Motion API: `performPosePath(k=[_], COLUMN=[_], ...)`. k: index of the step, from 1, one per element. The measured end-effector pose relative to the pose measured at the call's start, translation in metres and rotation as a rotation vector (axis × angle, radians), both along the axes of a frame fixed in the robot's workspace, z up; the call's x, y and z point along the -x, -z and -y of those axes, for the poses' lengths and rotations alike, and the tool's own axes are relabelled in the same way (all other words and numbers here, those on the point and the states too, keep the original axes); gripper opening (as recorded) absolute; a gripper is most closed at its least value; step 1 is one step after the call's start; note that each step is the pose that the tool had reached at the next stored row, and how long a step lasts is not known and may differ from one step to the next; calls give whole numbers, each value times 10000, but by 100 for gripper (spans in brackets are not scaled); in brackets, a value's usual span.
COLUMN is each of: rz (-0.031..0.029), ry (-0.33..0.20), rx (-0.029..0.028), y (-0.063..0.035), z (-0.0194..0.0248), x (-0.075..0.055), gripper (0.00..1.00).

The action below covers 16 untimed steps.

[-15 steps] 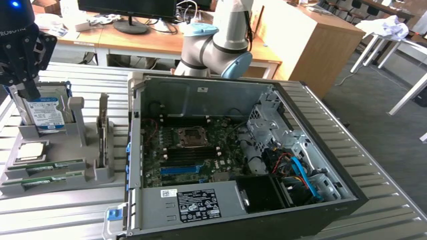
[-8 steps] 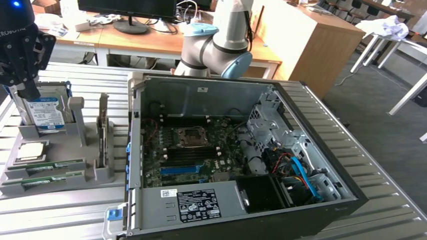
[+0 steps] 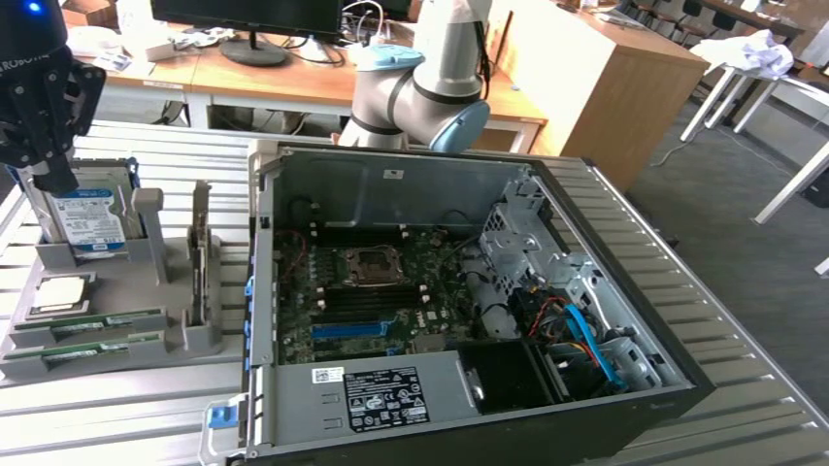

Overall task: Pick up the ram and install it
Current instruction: 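Pick up the ram and move it above insertion slot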

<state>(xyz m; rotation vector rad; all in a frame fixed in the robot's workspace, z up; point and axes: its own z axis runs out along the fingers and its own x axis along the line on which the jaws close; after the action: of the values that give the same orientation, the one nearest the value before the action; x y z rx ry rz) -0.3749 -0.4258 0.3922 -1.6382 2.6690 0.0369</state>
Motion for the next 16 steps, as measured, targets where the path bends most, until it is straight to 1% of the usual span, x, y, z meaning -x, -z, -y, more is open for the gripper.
performPosePath(k=[16], rz=[-1], ry=[-891], rx=[7], y=[0], z=[0], x=[0], gripper=[10])
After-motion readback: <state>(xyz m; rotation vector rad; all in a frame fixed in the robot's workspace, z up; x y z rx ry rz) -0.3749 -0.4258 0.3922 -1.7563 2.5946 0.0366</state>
